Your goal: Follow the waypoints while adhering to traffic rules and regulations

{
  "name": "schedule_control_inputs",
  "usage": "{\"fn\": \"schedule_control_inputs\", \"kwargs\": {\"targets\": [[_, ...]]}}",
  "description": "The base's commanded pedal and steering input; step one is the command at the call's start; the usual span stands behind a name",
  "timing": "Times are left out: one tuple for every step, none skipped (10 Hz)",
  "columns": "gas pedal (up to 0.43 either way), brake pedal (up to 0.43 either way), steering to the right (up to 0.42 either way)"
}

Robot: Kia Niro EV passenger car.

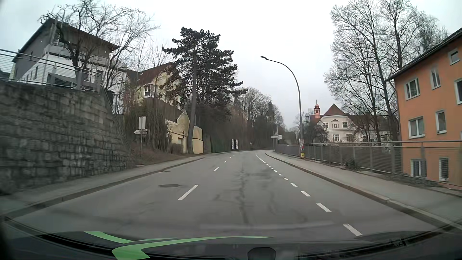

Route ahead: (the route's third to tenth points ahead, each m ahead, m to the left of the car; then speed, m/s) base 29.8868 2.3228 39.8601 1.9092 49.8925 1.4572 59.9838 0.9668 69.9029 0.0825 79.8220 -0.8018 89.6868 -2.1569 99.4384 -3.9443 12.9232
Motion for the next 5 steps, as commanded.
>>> {"fn": "schedule_control_inputs", "kwargs": {"targets": [[0.248,0.000,0.001],[0.248,0.000,0.001],[0.248,0.000,0.001],[0.248,0.000,0.001],[0.248,0.000,0.001]]}}
